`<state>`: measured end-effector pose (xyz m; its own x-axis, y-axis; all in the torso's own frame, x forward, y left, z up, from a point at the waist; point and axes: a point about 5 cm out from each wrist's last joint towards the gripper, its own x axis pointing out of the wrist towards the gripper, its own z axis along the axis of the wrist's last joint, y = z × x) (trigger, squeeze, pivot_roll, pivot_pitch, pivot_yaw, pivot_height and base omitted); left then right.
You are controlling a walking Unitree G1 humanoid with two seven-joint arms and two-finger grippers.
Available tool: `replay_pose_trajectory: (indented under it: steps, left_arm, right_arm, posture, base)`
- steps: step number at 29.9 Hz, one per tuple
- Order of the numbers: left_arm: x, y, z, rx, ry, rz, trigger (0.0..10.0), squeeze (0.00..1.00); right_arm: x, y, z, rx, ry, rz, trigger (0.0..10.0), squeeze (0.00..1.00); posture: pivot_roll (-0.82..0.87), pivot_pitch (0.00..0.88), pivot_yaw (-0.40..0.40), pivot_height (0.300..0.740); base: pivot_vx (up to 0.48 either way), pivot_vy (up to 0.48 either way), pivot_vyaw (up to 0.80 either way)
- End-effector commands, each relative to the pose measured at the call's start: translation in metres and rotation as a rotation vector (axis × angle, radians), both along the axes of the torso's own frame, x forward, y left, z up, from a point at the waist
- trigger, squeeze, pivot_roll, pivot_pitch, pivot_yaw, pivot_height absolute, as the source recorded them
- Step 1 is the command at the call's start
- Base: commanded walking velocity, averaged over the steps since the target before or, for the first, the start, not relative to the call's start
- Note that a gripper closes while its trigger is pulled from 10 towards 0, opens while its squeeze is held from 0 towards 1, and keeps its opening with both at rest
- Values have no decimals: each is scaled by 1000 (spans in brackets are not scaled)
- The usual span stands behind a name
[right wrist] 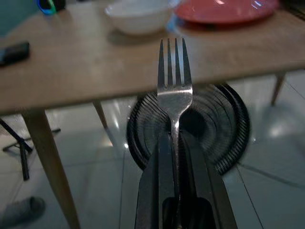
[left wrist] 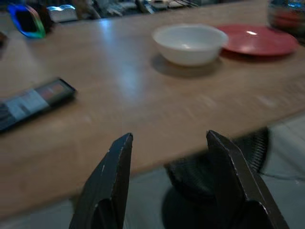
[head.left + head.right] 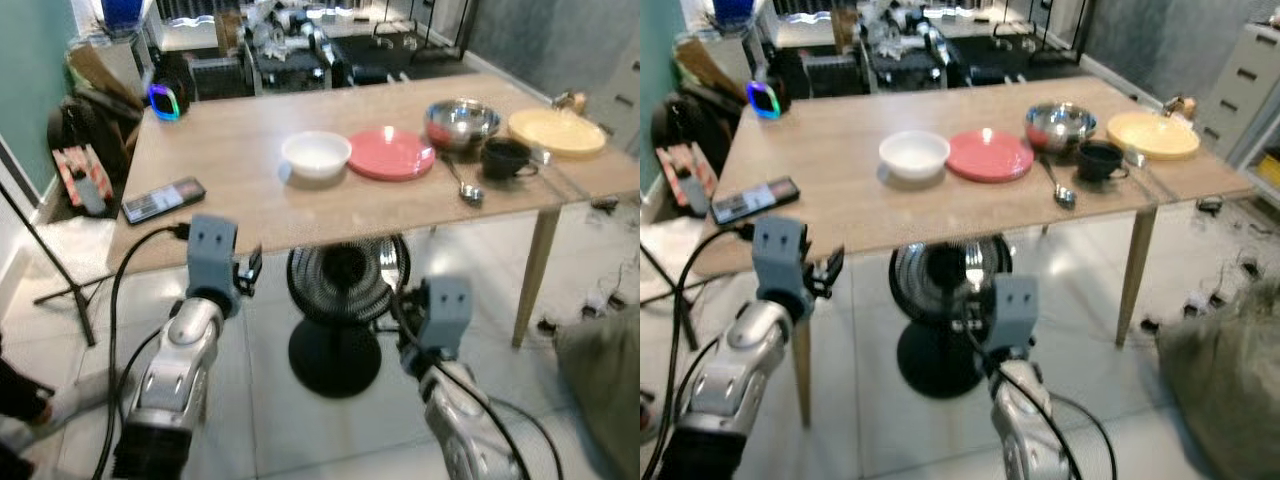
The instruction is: Setting the table
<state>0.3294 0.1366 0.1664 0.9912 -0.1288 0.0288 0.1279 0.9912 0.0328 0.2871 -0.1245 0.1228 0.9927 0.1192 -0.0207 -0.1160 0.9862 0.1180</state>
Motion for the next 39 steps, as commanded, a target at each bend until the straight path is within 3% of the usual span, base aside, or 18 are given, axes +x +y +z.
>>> replay_pose_trajectory:
  steps: [1, 19, 33, 39]
  left_arm:
    - [-2, 6, -5, 4, 21, 19, 10000, 0]
    - [-4, 4, -5, 30, 8, -11, 10000, 0]
    - [-12, -1, -7, 33, 3, -83, 10000, 0]
    - [-15, 4, -8, 50, 11, -93, 10000, 0]
  right_arm:
    - [-2, 4, -1, 3, 2, 9, 10000, 0]
    - [-2, 6, 1, 7, -6, 16, 10000, 0]
    - [-1, 4, 2, -3, -15, 5, 10000, 0]
    - [10, 2, 12, -125, -81, 22, 10000, 0]
  posture:
    - [-41, 0, 73, 740]
    - [-39, 0, 73, 740]
    - [-34, 0, 72, 740]
    - [-17, 0, 70, 740]
  base:
    - [480, 0, 0]
    - [476, 0, 0]
    - [0, 0, 0]
    - [0, 0, 0]
